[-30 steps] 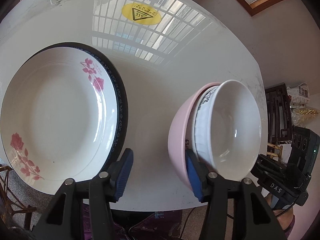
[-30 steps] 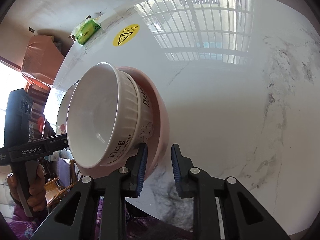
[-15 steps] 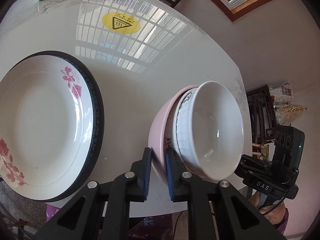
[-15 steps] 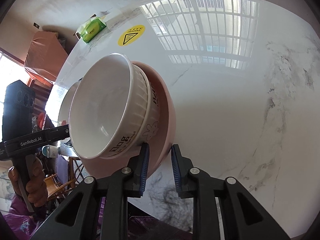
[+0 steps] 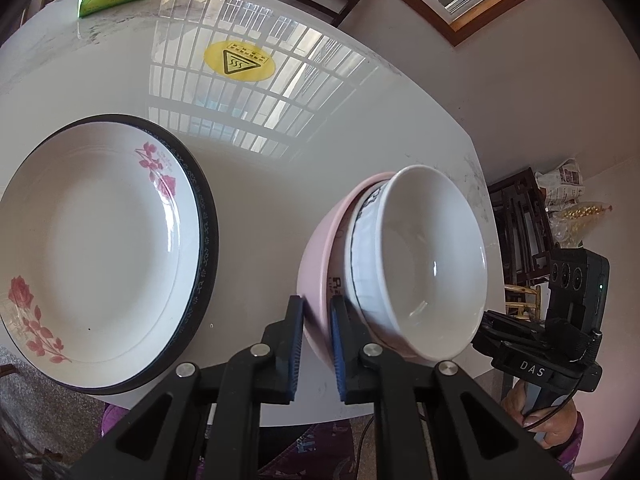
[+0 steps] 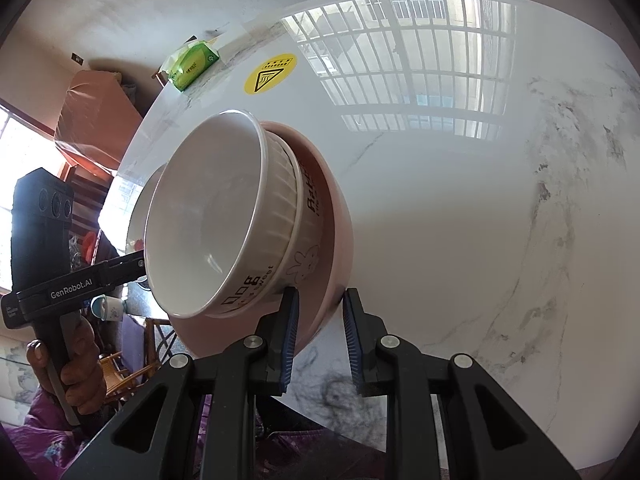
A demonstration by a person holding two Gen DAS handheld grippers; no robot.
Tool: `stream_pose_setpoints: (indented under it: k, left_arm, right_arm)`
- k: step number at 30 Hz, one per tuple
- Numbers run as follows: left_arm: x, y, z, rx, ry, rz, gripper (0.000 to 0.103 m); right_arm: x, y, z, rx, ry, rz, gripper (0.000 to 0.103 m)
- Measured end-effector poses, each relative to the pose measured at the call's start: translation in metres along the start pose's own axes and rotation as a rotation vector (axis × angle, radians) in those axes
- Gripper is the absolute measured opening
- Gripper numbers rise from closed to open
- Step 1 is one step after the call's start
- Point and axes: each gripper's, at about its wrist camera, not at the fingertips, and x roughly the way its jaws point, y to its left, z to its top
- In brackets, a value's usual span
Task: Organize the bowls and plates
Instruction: 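Lift the nested bowls with both grippers and carry them over the plate stack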
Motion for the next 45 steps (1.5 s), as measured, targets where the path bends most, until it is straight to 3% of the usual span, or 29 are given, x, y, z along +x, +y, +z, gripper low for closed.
stream_pose_setpoints:
  k: [20, 45]
  left_arm:
    - [-0.049, 0.013, -0.009, -0.019, -0.114, 0.023, 0.013]
    - [-0.125, 0.082, -0.021, -0.119, -0.231, 0.087, 0.013]
  right_arm:
    - [-0.005, 0.050, 0.003, -0.043, -0.016, 0.054, 0.022]
    - [0.027, 0.142, 0.028, -0.161, 0.025, 0.115, 0.022]
